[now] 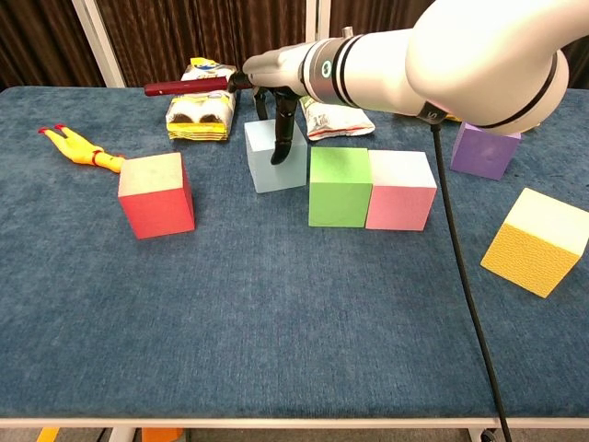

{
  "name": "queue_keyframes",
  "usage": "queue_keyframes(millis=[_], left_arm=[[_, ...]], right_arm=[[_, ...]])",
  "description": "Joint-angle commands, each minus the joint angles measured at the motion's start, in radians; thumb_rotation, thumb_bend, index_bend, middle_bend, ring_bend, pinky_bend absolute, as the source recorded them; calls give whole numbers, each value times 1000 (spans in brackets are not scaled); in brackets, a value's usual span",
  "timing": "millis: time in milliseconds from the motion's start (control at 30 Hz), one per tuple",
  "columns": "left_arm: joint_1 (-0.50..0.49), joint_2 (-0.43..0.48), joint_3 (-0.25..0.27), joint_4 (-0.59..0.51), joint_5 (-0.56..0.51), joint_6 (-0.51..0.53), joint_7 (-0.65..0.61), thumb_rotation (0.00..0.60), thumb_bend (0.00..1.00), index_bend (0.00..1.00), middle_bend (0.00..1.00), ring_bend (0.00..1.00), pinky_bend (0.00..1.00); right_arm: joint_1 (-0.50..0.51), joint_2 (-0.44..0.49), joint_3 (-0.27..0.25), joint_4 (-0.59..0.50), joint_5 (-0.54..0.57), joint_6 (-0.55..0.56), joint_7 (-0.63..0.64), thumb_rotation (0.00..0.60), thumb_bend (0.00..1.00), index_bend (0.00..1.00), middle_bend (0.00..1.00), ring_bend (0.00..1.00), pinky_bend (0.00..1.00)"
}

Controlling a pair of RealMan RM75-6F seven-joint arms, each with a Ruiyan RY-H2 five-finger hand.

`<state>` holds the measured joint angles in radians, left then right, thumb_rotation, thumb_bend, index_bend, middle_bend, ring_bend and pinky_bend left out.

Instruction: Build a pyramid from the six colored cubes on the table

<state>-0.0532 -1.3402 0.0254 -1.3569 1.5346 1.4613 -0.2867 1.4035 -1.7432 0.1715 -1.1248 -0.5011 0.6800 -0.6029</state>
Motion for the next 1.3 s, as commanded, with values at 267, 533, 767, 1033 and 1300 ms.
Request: queue_keyframes(millis=[267,533,767,1033,1300], left_arm=[[1,1,0,-2,1,1,2,600,0,87,29,0,37],[4,-1,2,2,-3,-2,3,600,0,86,29,0,38],[5,-1,2,7,-1,-1,-5,600,0,87,29,0,37],[5,-3,2,14,-3,-6,-15,600,0,86,29,0,38],[4,-2,2,16,0,-6,-21,600,0,87,29,0,38]], right_arm=[[-24,6,29,-9,-57,52,17,600,26,0,440,41,0],[-31,11,28,-10,-39,-6,23,600,0,0,337,10,0],[-37,16,30,-10,-58,-14,40,600,0,0,142,0,0],[-52,20,34,-14,-118,-1,66,600,0,0,103,0,0],[-60,32,35,-38,-130,7,65,600,0,0,37,0,0]])
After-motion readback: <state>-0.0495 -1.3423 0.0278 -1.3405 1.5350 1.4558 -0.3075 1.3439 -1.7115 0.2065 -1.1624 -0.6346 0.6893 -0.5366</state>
